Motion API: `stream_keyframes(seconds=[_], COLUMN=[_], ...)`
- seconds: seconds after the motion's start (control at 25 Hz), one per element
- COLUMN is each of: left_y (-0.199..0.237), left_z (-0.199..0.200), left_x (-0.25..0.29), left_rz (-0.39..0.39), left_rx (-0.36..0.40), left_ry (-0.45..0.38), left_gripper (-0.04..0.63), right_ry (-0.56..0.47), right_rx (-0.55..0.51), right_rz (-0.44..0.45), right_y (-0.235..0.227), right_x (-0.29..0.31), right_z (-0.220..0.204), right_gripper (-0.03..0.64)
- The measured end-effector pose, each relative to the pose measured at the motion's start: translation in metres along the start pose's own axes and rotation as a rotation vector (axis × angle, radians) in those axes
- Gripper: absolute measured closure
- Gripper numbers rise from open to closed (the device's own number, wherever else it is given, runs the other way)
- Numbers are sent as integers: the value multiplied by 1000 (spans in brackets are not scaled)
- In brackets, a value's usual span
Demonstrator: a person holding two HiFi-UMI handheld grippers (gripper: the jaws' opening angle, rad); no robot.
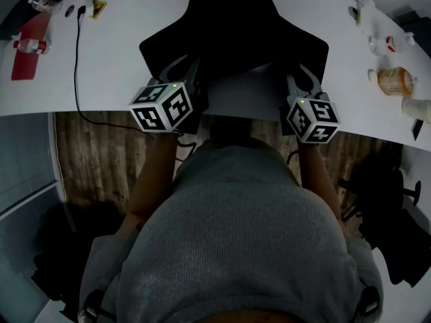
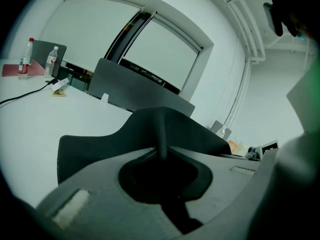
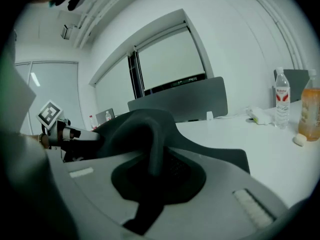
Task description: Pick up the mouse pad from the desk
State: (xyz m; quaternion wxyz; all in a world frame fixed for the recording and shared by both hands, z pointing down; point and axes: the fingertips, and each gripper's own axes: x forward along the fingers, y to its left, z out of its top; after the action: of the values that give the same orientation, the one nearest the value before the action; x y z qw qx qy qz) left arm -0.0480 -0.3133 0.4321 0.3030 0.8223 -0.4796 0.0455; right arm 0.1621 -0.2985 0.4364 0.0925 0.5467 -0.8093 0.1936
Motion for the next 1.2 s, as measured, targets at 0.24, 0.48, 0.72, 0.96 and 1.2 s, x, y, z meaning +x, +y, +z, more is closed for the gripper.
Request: stream_keyframes(seconds=[0.24, 0.48, 0.72, 0.96, 1.2], left_y=[-20, -45, -72, -90, -94], left_z=[49, 94, 132, 153, 155], left_x=[-16, -33, -51, -71, -73], left_rz=[-38, -100, -135, -133, -141], left_rx=[-17, -12, 47, 95, 97], left_ry=[-134, -233, -306, -377, -385], left_gripper=[575, 575, 575, 575, 575], right_ry=[-135, -240, -353, -449, -464], right_rx=[43, 70, -5, -73, -76], right_rz=[27, 69, 92, 95, 96], right_y=[6, 12, 23, 40, 39], right_x=[-14, -28, -50, -77, -82], right_z=[52, 97, 147, 180, 184], right_gripper=[603, 603, 603, 603, 603])
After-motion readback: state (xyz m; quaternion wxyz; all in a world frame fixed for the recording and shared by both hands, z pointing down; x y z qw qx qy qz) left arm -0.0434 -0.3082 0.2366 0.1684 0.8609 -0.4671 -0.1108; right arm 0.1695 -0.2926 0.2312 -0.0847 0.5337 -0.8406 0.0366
